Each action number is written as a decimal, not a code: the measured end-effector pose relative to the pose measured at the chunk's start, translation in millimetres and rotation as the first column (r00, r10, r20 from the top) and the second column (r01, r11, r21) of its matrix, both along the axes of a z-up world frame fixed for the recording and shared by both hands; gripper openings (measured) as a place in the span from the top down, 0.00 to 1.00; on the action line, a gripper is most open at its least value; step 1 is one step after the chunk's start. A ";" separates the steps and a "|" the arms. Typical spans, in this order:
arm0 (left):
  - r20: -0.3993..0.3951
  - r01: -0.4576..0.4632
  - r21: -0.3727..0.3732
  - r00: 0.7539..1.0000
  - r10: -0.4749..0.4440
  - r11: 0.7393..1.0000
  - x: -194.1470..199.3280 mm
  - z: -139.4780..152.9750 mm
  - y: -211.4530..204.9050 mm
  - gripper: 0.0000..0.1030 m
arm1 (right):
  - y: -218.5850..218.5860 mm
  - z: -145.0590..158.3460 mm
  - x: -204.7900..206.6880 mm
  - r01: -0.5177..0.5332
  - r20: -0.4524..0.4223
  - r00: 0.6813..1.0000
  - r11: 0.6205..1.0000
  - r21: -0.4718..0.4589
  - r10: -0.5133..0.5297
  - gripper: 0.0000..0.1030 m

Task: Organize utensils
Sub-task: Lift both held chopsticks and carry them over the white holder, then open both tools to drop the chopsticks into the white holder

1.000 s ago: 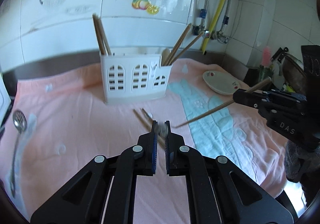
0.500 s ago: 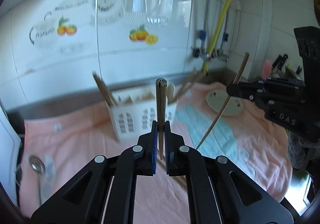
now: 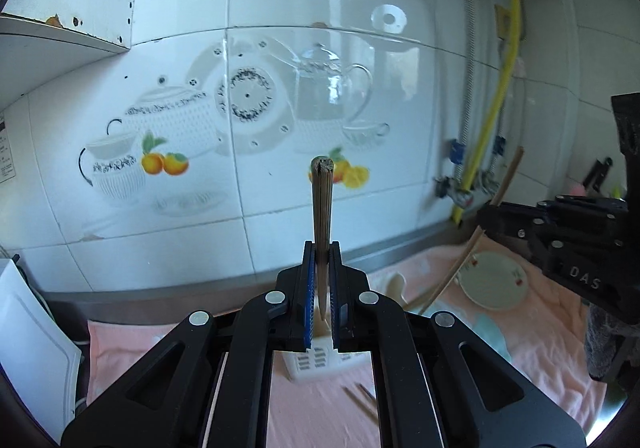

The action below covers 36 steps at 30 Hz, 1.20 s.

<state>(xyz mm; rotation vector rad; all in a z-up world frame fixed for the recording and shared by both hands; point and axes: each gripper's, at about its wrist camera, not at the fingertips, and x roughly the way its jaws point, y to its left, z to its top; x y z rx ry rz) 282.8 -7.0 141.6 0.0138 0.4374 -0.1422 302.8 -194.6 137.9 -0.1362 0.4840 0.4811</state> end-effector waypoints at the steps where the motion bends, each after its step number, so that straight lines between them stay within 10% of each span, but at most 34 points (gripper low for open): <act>1: -0.002 -0.003 -0.004 1.000 0.003 1.000 4.9 -1.3 1.4 0.95 | 1.0 2.7 3.9 0.005 0.007 1.000 1.000 0.008 -0.005 0.94; 24: -0.148 -0.028 -0.019 0.989 0.025 0.999 34.5 -63.9 9.9 0.94 | 11.2 -68.2 62.1 0.067 -0.123 0.990 0.997 -0.032 -0.071 0.93; 36: -0.098 -0.023 -0.018 0.995 0.021 1.000 4.0 -47.1 9.2 0.77 | -5.0 -47.5 26.3 0.066 -0.062 0.996 0.998 0.003 -0.065 0.79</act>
